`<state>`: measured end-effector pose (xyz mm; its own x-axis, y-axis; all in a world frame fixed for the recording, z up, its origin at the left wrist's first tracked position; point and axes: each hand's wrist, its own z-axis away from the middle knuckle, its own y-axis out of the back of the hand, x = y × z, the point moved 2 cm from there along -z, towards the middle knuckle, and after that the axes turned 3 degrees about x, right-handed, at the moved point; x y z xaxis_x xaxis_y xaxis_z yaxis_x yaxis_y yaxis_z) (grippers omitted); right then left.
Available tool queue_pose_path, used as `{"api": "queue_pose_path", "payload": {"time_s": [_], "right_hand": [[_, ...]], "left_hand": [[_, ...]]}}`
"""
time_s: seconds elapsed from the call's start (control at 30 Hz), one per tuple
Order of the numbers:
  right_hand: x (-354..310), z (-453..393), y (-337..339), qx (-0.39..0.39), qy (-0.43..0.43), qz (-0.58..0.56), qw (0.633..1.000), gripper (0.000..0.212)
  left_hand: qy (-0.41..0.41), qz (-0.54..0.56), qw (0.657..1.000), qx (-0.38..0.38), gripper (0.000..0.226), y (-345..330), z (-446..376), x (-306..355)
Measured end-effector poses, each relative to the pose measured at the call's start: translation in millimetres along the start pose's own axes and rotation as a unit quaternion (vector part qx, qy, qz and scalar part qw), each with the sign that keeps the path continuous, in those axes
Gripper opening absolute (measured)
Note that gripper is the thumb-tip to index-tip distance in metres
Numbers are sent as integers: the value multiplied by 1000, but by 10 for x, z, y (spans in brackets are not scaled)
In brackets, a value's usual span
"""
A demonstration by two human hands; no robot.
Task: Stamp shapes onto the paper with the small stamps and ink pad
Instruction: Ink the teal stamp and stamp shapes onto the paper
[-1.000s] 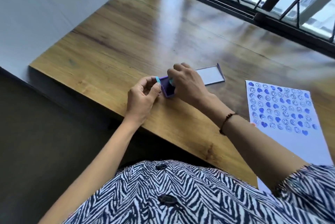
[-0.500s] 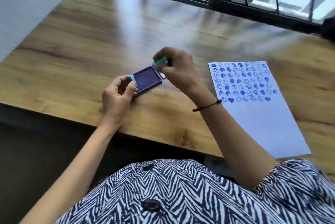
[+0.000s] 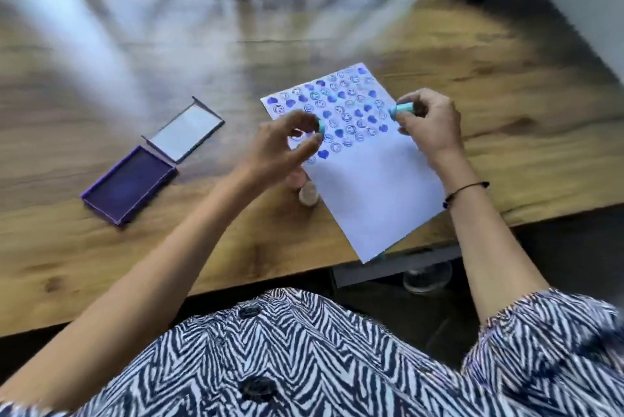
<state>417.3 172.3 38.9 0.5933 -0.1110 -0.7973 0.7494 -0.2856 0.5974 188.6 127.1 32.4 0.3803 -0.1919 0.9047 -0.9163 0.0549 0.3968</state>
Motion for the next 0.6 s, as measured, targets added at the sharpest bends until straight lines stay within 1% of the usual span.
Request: {"api": "queue_pose_path", "payload": {"time_s": [0.07,0.13,0.2,0.3,0.47,0.6], "right_hand": [[34,-90,25,-22,38,93,995,16],[25,-149,5,-38,88,186,978,18],[21,-175,-13,-50,106,238,964,18],[38,-178,-19,-49,100,262,959,18],[16,-171,-72,-51,119,310,942,21],[4,-164,-88,-49,131,332,933,20]], "left_hand": [[-33,-36,997,-53,17,-132,-160,78],[-58,-77,991,-95,18,-243,-321,106],[-66,-109,984,-126,19,-322,-456,82],[-74,-140,975,-155,20,-371,-559,-31],[-81,-152,974,-146,17,-342,-587,-130],[-82,-161,973,-147,19,-340,-593,-130]]}}
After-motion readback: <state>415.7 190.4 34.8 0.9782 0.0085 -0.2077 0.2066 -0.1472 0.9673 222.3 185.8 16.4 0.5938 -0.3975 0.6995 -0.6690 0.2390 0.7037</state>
